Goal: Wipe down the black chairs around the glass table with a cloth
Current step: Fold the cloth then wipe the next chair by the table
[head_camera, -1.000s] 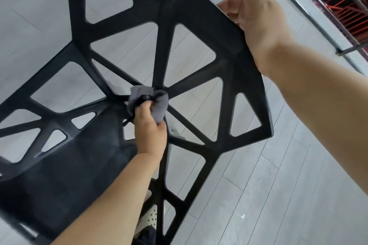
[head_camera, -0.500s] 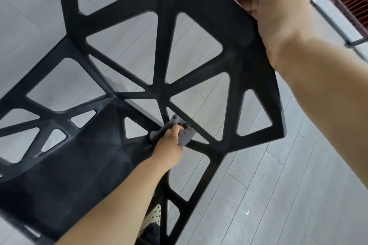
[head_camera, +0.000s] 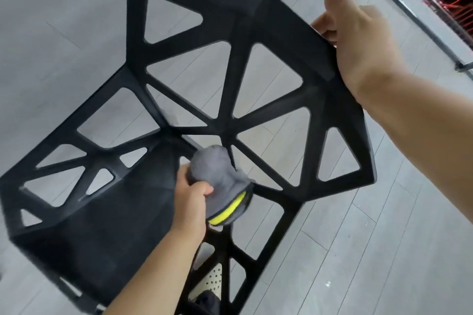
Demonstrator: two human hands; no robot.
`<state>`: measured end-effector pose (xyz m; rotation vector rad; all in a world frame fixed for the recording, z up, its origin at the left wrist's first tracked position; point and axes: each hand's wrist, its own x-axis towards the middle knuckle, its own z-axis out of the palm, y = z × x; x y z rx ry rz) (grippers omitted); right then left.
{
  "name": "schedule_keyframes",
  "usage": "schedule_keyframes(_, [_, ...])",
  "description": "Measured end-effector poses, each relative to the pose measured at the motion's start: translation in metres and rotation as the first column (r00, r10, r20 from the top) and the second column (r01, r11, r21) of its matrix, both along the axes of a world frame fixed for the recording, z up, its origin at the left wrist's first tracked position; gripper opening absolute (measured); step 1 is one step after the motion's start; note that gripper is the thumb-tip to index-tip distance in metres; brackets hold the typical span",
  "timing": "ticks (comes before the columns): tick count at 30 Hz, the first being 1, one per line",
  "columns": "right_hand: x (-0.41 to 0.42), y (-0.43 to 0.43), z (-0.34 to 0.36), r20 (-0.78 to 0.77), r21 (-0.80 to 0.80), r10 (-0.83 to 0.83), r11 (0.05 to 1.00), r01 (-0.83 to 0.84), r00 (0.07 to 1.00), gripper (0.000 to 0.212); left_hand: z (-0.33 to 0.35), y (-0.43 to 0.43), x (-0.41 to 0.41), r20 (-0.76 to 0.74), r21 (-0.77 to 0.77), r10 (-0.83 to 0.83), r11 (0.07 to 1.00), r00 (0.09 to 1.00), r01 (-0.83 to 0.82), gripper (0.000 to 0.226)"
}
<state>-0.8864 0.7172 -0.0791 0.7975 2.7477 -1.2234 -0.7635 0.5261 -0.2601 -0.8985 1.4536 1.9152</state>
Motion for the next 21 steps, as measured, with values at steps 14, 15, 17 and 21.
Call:
schedule_keyframes(14, [-0.002, -0.010, 0.001, -0.051, 0.385, 0.162, 0.914, -0.130, 0.985, 0.057, -0.044, 0.012, -0.088, -0.195, -0.599, -0.422, 0.766, 0.886, 0.233, 0.048])
schedule_keyframes(15, [-0.001, -0.011, 0.002, -0.042, 0.417, 0.185, 0.896, -0.152, 0.982, 0.058, -0.042, 0.011, -0.091, -0.178, -0.560, -0.394, 0.794, 0.902, 0.237, 0.048])
schedule_keyframes(17, [-0.001, -0.011, 0.002, -0.035, 0.450, 0.201, 0.878, -0.164, 0.979, 0.058, -0.036, 0.013, -0.095, -0.163, -0.479, -0.342, 0.847, 0.925, 0.229, 0.049])
schedule_keyframes(21, [-0.003, -0.013, 0.002, -0.039, 0.468, 0.196, 0.870, -0.155, 0.980, 0.059, -0.015, 0.020, -0.091, -0.169, -0.365, -0.184, 0.924, 0.968, 0.112, 0.043])
